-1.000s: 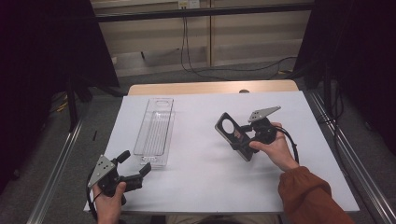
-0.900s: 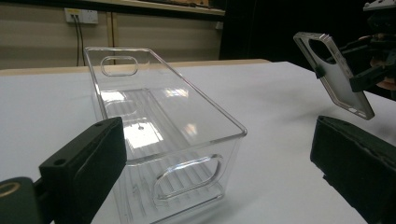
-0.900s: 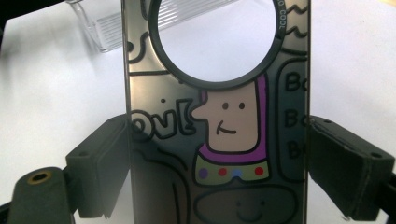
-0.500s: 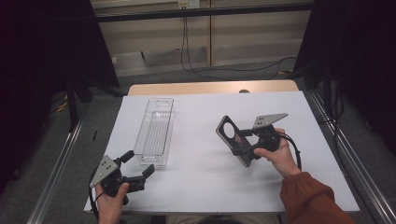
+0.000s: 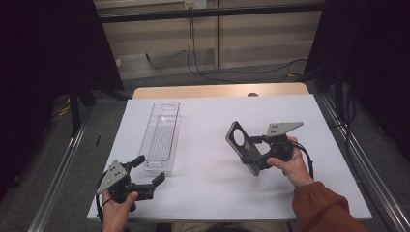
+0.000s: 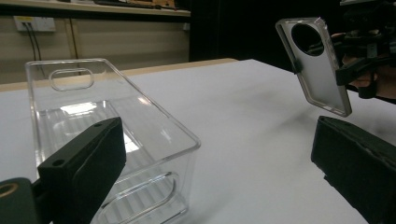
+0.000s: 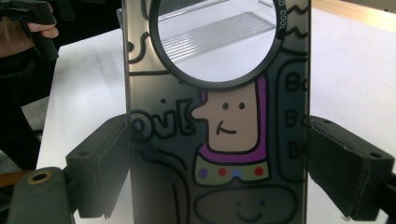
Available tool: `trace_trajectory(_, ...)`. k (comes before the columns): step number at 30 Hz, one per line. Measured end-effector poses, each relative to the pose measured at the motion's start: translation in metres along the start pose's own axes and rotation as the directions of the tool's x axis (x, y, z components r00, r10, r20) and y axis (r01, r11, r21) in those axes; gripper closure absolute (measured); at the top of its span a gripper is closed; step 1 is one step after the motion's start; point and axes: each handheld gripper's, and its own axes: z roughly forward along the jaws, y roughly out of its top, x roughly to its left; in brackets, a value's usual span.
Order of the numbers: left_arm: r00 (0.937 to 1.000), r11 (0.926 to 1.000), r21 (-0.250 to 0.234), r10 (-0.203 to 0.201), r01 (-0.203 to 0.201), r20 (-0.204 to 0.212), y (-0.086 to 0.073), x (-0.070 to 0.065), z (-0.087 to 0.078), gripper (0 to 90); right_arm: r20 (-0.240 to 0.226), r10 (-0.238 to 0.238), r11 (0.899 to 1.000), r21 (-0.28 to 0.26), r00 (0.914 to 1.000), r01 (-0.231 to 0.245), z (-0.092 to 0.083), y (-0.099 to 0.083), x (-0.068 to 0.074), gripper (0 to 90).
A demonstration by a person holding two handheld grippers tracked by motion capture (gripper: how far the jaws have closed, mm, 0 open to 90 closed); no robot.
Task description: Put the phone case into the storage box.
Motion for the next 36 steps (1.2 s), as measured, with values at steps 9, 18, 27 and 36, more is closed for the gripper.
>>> trace_trajectory(9, 0.9990, 0.9995, 0.030, 0.010, -0.011, 0.043, 0.004, -0.006, 0.007, 4.3, -0.038, -0.024, 0.999, -0.035, 0.9990, 0.022, 0.005, -0.004, 0.009, 12.1)
trace_trajectory(18, 0.9954, 0.9993, 0.031, 0.015, -0.018, 0.095, 0.008, -0.009, 0.017, 5.2, -0.026, -0.033, 0.998, -0.059, 0.9991, 0.031, 0.009, -0.002, 0.018, 12.1)
trace_trajectory(27, 0.9851, 0.9983, 0.032, 0.042, -0.048, 0.167, 0.018, -0.017, 0.032, 6.2, -0.047, -0.051, 0.995, -0.083, 0.9976, 0.047, 0.009, 0.000, 0.025, 12.1)
trace_trajectory(36, 0.9519, 0.9972, 0.010, 0.069, -0.075, 0.299, 0.029, -0.034, 0.059, 2.8, -0.040, -0.047, 0.994, -0.097, 0.9981, 0.043, 0.009, -0.001, 0.032, 12.0)
